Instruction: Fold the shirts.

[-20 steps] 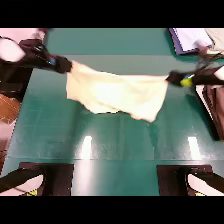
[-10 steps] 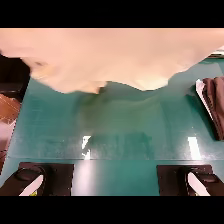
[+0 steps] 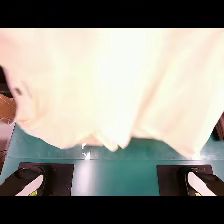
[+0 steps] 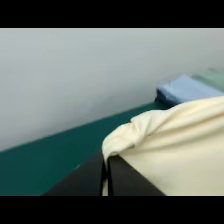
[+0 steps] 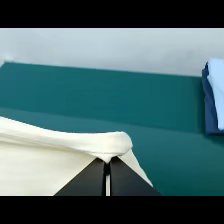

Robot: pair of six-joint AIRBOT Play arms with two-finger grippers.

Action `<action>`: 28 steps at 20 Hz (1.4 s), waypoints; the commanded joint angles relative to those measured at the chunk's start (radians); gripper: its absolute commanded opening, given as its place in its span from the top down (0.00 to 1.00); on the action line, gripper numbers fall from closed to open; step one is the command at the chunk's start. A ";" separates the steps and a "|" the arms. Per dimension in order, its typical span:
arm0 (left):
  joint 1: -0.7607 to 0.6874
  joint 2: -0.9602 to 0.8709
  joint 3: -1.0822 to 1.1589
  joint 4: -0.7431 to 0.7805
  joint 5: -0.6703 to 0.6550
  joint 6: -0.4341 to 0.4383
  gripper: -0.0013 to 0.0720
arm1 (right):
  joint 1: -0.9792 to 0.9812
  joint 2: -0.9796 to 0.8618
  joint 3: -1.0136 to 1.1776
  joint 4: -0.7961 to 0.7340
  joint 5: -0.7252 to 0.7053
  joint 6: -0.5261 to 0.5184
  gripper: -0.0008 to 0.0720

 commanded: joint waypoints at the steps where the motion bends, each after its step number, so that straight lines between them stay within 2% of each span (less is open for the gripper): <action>1: 0.001 -0.214 -0.011 0.058 -0.188 -0.024 0.95 | 0.083 -0.190 -0.010 0.005 0.073 0.017 0.97; 3: 0.001 -0.374 -0.052 0.052 -0.210 -0.026 0.95 | 0.136 -0.314 -0.095 0.005 0.062 0.016 0.97; 6: 0.001 -0.613 -0.096 0.054 -0.165 -0.024 0.95 | 0.176 -0.497 -0.205 0.006 -0.024 0.013 0.97; 9: 0.003 -0.791 -0.096 0.056 -0.054 -0.021 0.95 | 0.195 -0.653 -0.217 0.009 -0.140 -0.008 0.97; 10: 0.007 -0.822 -0.096 0.054 -0.017 -0.021 0.90 | 0.195 -0.695 -0.196 0.013 -0.154 -0.008 0.97; 11: 0.011 -0.841 -0.096 0.054 0.011 -0.022 0.57 | 0.195 -0.737 -0.164 0.023 -0.154 -0.008 0.97; 12: 0.021 -0.849 -0.096 0.050 0.030 -0.024 0.33 | 0.195 -0.771 -0.130 0.033 -0.151 -0.008 0.97; 13: 0.031 -0.850 -0.095 0.050 0.037 -0.025 0.33 | 0.192 -0.805 -0.089 0.044 -0.138 -0.008 0.96; 14: 0.041 -0.849 -0.087 0.042 0.024 -0.026 0.33 | 0.187 -0.830 -0.048 0.044 -0.119 -0.008 0.79; 15: 0.058 -0.846 -0.074 0.033 -0.019 -0.027 0.33 | 0.180 -0.848 -0.007 0.051 -0.093 -0.008 0.54; 19: 0.180 -0.803 -0.042 -0.135 -0.308 -0.040 0.33 | 0.134 -0.790 0.000 0.124 0.030 -0.068 0.54; 21: 0.226 -0.753 -0.064 -0.172 -0.377 -0.040 0.33 | 0.107 -0.695 -0.104 0.120 0.051 -0.097 0.54; 24: 0.248 -0.607 -0.253 -0.166 -0.355 -0.042 0.33 | 0.061 -0.514 -0.327 0.120 0.047 -0.108 0.54; 28: 0.248 -0.319 -0.744 -0.163 -0.230 -0.066 0.33 | 0.024 -0.293 -0.575 0.120 0.001 -0.123 0.54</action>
